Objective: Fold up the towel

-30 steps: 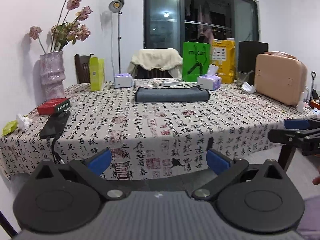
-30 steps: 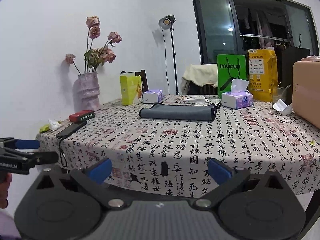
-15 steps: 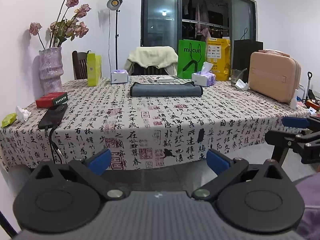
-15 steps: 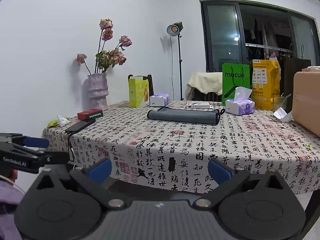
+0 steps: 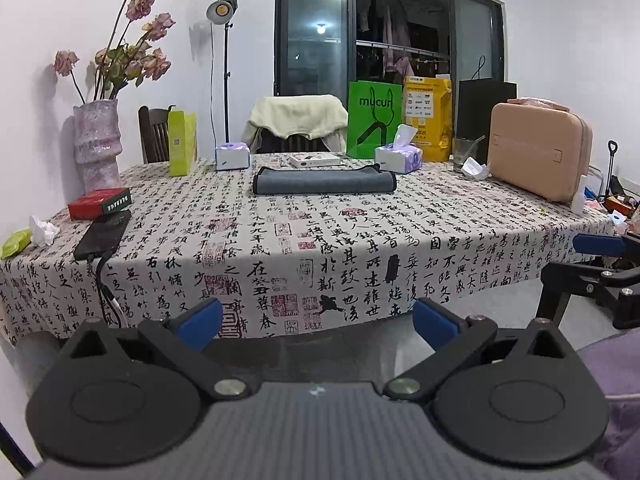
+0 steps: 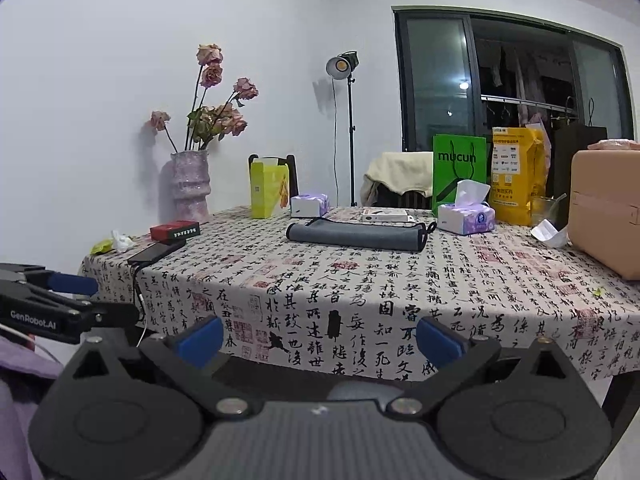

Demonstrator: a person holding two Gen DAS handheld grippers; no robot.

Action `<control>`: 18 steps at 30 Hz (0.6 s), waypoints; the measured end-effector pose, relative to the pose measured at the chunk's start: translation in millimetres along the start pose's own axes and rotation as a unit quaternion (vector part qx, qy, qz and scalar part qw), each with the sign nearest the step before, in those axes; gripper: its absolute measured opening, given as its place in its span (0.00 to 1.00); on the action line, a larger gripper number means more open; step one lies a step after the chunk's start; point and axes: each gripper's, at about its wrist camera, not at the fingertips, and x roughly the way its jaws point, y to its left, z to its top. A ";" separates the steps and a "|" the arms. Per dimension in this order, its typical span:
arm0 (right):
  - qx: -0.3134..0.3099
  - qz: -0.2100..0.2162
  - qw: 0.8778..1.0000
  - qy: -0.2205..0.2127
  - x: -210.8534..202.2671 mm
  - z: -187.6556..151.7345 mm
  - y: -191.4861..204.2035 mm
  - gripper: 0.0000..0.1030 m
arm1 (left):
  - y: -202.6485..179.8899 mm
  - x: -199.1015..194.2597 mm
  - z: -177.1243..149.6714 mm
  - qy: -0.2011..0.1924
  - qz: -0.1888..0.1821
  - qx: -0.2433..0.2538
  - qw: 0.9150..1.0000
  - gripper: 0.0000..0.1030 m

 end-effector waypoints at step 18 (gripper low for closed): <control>0.022 -0.007 1.000 0.003 2.3 -2.0 -10.9 1.00 | -2.5 -0.8 -1.5 -0.008 -0.007 0.002 1.000 1.00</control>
